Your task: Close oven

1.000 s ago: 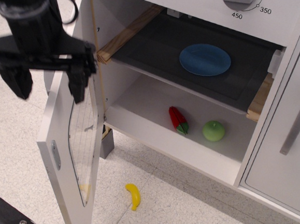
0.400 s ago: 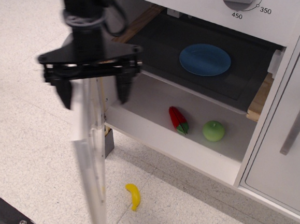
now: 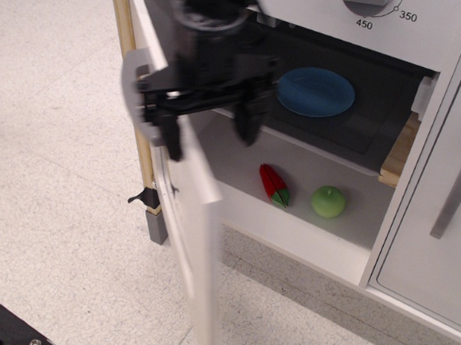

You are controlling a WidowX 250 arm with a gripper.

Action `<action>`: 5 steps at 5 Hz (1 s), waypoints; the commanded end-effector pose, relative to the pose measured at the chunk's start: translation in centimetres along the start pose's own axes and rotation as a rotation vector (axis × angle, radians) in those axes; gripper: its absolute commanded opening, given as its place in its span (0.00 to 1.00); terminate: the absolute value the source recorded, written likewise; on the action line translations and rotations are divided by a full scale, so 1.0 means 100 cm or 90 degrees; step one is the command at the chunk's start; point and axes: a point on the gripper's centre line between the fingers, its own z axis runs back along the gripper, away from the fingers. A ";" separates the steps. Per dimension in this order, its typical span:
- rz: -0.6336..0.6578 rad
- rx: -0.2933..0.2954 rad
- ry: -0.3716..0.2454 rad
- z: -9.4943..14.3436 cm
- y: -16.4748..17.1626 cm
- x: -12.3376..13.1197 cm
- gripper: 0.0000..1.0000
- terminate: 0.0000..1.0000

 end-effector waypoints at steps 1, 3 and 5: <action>0.060 -0.064 -0.023 0.014 -0.067 0.003 1.00 0.00; 0.091 -0.095 -0.036 0.015 -0.107 0.009 1.00 0.00; 0.047 -0.141 -0.050 0.058 -0.090 -0.004 1.00 0.00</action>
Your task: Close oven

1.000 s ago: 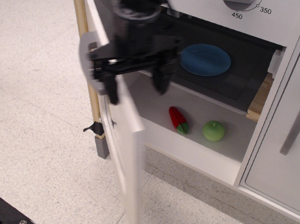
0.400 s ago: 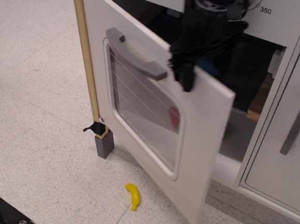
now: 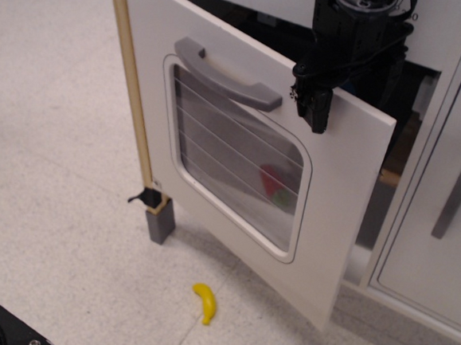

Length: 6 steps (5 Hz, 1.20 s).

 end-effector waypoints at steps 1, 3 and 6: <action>-0.130 -0.070 0.012 0.071 0.016 0.000 1.00 0.00; -0.416 -0.003 -0.022 0.030 0.060 -0.005 1.00 0.00; -0.555 -0.064 -0.074 -0.030 0.042 0.010 1.00 0.00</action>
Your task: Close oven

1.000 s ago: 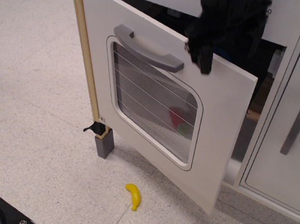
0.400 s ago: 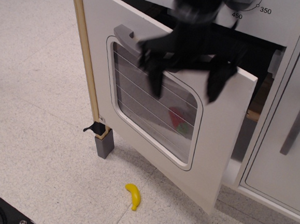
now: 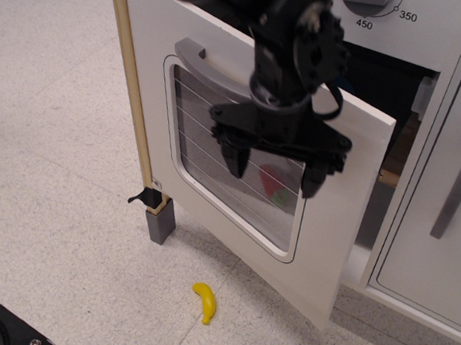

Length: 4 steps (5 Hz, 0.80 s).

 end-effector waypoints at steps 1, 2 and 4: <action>-0.022 -0.031 -0.024 -0.011 -0.016 0.044 1.00 0.00; -0.010 -0.039 -0.021 -0.015 -0.023 0.054 1.00 0.00; 0.001 -0.046 -0.053 -0.026 -0.037 0.079 1.00 0.00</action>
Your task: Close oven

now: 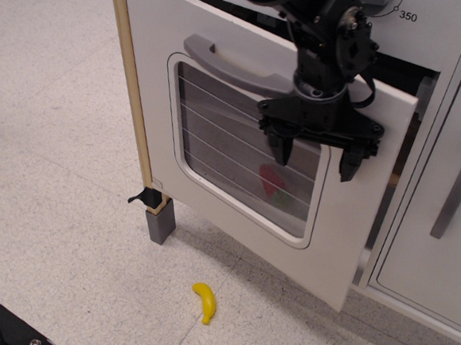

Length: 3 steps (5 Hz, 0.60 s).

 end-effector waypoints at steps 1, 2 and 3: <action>0.026 -0.001 -0.069 0.007 -0.008 0.044 1.00 0.00; 0.033 0.010 -0.081 0.004 -0.009 0.049 1.00 0.00; 0.035 0.007 -0.086 0.004 -0.009 0.050 1.00 0.00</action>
